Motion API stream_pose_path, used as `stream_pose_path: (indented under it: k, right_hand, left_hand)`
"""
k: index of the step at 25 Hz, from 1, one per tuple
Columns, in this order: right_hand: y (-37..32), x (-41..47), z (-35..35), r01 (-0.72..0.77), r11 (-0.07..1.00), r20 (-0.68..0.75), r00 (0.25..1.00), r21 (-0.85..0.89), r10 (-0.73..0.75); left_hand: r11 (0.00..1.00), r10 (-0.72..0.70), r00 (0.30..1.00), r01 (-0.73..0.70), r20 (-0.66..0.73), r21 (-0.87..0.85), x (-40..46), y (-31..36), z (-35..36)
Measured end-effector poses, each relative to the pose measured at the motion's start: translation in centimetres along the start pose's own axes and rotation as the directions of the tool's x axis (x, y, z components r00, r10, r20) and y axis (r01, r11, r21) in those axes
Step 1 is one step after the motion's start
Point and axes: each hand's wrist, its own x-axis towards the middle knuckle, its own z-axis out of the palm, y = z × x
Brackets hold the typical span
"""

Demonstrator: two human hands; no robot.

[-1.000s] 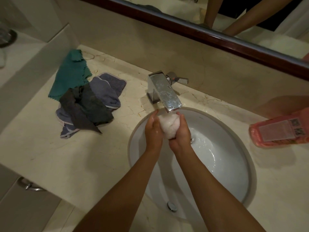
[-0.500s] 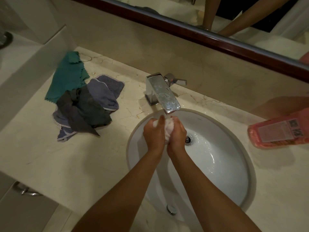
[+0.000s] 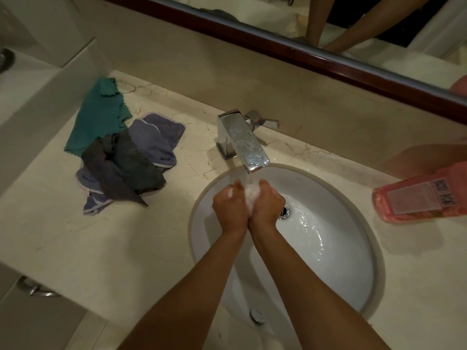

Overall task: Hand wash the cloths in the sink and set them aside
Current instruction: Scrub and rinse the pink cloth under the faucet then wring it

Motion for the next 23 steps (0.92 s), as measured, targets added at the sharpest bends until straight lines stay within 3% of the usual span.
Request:
stream_pose_path:
  k: [5,11,17,20,23]
  right_hand:
    - [0.0,0.3,-0.4,-0.048,0.999,0.013,0.999,0.014,0.048]
    - [-2.4,0.6,-1.1,0.159,0.918,0.194,0.977,-0.362,-0.093]
    - [-7.5,1.0,-0.3,0.354,0.932,0.294,0.902,-0.083,-0.316]
    - [-8.6,1.2,0.5,0.415,0.909,0.42,0.832,-0.036,-0.363]
    - [-9.4,1.5,0.8,0.43,0.902,0.438,0.817,-0.032,-0.374]
  left_hand:
    - [1.0,-0.01,1.0,0.009,0.021,0.027,-0.3,-0.2,0.2]
    - [0.998,-0.045,0.999,0.045,0.014,-0.042,-0.3,0.2,-0.2]
    - [0.995,-0.018,0.998,0.024,0.066,-0.101,0.1,1.6,0.4]
    - [0.993,-0.055,0.993,0.065,0.103,-0.096,0.4,1.6,0.4]
    - [0.993,-0.047,0.99,0.061,0.134,-0.105,0.3,1.7,0.4]
